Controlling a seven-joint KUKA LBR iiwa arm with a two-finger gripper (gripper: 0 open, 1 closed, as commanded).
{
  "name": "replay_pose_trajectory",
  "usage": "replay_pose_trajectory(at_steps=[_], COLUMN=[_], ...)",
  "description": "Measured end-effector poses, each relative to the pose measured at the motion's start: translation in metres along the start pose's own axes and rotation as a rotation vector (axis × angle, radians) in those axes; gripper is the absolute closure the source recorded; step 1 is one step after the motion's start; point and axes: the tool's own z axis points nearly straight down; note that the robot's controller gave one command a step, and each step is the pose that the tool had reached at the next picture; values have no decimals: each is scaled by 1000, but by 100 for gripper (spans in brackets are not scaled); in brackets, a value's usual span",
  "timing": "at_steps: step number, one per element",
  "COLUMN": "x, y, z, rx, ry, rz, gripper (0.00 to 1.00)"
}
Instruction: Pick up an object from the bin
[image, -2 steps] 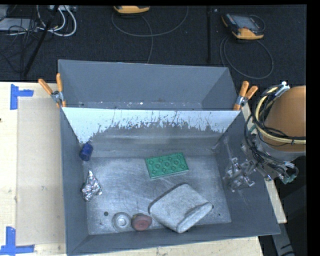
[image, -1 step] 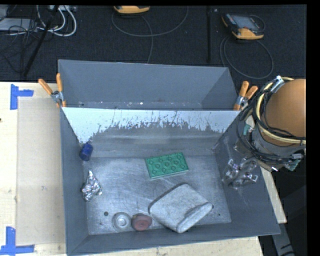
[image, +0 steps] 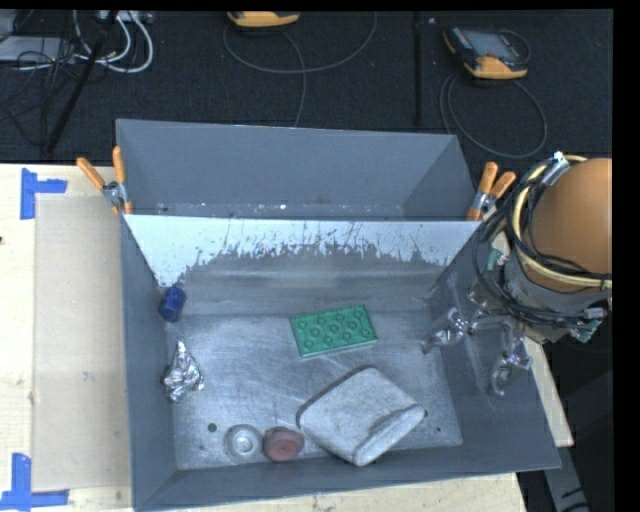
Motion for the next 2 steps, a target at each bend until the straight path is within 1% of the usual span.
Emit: replay_pose_trajectory(at_steps=[1, 2], x=[-57, -111], y=[-20, 7], z=[80, 100], rx=[-4, -2], ry=[1, 0], rz=[120, 217], gripper=[0, 0])
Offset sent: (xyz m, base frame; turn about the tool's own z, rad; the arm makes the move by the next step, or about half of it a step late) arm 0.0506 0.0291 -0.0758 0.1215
